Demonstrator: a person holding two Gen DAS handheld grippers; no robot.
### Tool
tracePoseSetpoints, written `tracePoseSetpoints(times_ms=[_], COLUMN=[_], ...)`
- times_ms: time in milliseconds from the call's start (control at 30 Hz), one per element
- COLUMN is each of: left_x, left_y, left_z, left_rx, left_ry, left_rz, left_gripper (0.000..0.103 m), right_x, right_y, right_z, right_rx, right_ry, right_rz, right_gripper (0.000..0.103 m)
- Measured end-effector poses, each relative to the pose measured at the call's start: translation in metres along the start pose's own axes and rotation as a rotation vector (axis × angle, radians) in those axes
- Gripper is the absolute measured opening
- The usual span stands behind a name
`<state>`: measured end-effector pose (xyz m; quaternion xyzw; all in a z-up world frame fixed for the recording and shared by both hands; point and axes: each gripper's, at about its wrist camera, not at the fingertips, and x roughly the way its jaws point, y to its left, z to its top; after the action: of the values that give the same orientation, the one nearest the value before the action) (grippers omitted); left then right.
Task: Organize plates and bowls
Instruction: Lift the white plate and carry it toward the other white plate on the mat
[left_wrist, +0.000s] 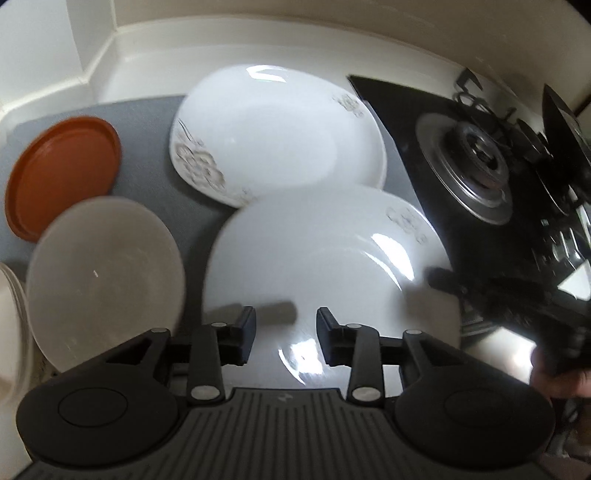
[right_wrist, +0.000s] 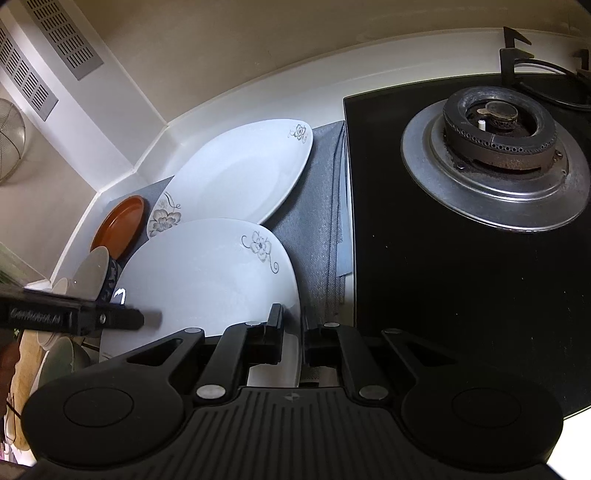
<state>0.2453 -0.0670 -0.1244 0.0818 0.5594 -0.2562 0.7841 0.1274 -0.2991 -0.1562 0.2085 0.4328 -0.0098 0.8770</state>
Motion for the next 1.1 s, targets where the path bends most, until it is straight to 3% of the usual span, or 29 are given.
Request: tracePoseSetpoints(times_ms=[167, 233, 333, 600, 900, 1100], left_x=[-0.002, -0.006, -0.009, -0.006, -0.019, -0.008], left_y=[-0.007, -0.006, -0.003, 0.007, 0.015, 0.024], left_z=[-0.01, -0.013, -0.019, -0.028, -0.036, -0.037], left_rx=[-0.001, -0.013, -0.042, -0.118, -0.157, -0.194], left_ry=[0.042, 0.043, 0.043, 0.071, 0.03, 0.047], left_rz=[-0.022, -0.016, -0.019, -0.094, -0.082, -0.094], left_gripper=[0.065, 0.081, 0.089, 0.091, 0.091, 0.091], right_x=[0.001, 0.002, 0.0, -0.001, -0.004, -0.004], right_y=[0.001, 0.003, 0.003, 0.003, 0.0, -0.008], right_z=[-0.001, -0.001, -0.006, -0.012, -0.015, -0.015], right_rx=[-0.017, -0.026, -0.032, -0.037, -0.032, -0.017], right_ry=[0.005, 0.009, 0.012, 0.03, 0.038, 0.041], right_rz=[-0.009, -0.018, -0.028, -0.041, -0.038, -0.004], right_gripper=[0.011, 0.011, 0.011, 0.011, 0.011, 0.011])
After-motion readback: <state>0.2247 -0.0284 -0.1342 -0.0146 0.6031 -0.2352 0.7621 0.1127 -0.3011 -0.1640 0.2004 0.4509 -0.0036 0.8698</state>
